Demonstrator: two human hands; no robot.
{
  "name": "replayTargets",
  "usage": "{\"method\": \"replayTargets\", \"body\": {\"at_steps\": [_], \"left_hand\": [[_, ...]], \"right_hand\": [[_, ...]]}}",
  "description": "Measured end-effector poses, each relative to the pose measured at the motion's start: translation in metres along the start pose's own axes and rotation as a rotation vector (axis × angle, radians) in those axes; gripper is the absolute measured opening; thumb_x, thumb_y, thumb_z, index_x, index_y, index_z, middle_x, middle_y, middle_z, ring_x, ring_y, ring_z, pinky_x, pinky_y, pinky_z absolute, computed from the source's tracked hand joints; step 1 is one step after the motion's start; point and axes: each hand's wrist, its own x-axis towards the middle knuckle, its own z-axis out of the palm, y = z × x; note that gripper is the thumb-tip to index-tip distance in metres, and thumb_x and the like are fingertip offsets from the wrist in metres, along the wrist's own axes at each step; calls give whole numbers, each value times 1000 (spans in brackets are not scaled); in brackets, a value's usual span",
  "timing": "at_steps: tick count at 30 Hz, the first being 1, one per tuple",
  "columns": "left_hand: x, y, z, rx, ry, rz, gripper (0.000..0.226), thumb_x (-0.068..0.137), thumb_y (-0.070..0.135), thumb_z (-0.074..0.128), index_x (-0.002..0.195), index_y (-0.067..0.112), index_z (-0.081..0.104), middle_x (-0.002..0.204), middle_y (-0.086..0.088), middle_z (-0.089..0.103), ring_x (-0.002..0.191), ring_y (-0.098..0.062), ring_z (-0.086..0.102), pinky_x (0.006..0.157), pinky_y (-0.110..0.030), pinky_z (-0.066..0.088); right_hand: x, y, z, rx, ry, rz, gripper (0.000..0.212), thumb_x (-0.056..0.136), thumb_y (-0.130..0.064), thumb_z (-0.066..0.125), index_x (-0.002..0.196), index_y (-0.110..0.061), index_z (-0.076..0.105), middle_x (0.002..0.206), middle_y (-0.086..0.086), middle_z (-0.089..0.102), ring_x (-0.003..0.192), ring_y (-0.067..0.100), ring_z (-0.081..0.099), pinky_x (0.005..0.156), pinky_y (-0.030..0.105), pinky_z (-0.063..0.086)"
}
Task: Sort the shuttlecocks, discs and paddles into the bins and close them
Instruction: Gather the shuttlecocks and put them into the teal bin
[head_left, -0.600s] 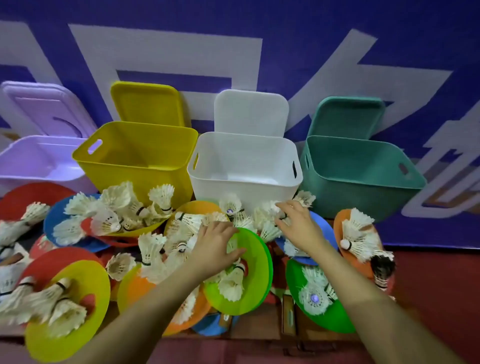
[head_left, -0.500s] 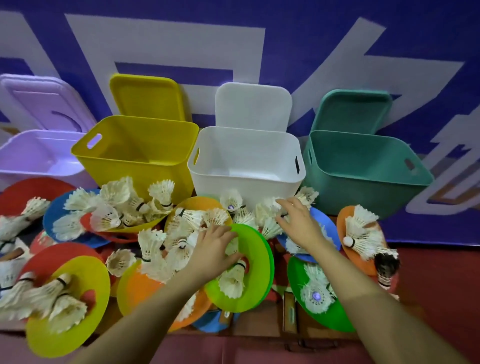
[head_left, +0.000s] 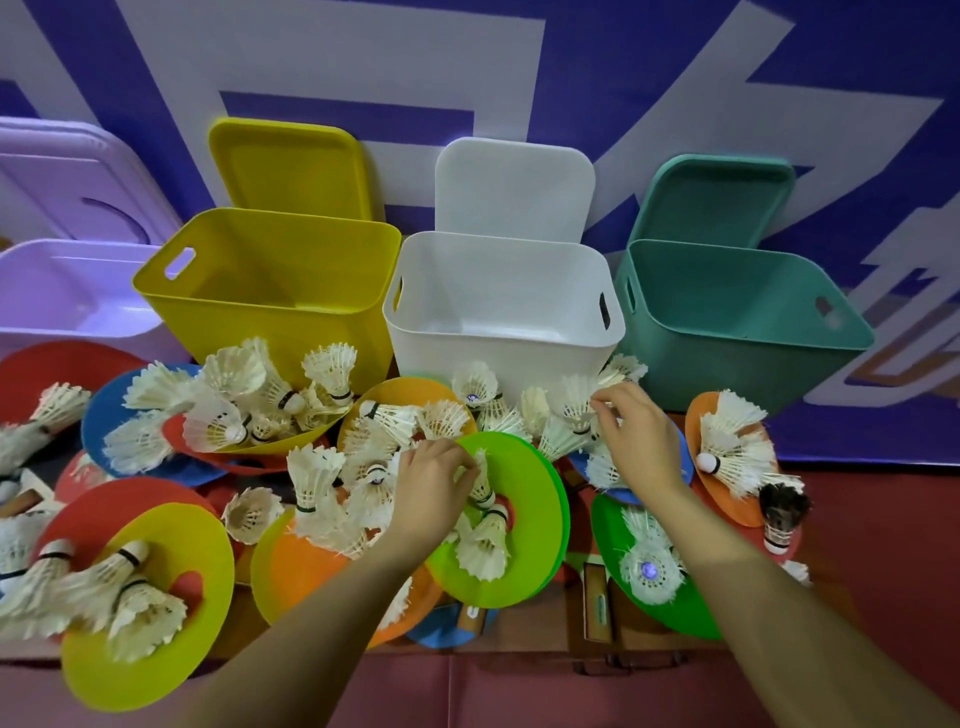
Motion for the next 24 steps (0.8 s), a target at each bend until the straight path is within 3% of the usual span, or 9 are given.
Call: {"method": "replayTargets", "body": {"at_steps": [5,9,13,18,24], "left_hand": [[6,2,-14,-132,66,69,7,86,20,65,83,15,66,93,2,63,95,-21,56,79,-27,23],[35,22,-39,-180,164,207,15,84,29,58,81,17,65,90,4,63,89,-11,51,73,-25,22],[79,65,-58,-247,214,280,17,85,33,57,83,17,65,91,6,61,90,-10,52,78,-25,28],[146,135,-50,-261,253,321,6,85,19,63,83,14,66,93,1,62,90,-20,55,77,-25,26],[220,219,-4,-211,249,286,11,90,23,59,92,14,66,99,1,62,97,-18,52,83,-23,28]], "right_hand": [[-3,-12,-12,70,92,-22,10,89,-4,59,94,-2,67,94,9,63,81,23,59,68,37,49],[11,-19,-37,159,185,-42,10,88,0,59,94,0,67,91,8,61,80,17,57,73,30,49],[43,-14,-66,215,295,-16,9,88,1,59,92,2,67,88,4,58,75,20,57,71,25,47],[91,23,-97,222,387,3,8,87,0,60,90,2,67,88,11,61,78,19,57,71,28,47],[145,99,-133,151,376,65,12,91,-5,57,96,0,66,93,7,59,83,16,55,76,32,48]]}}
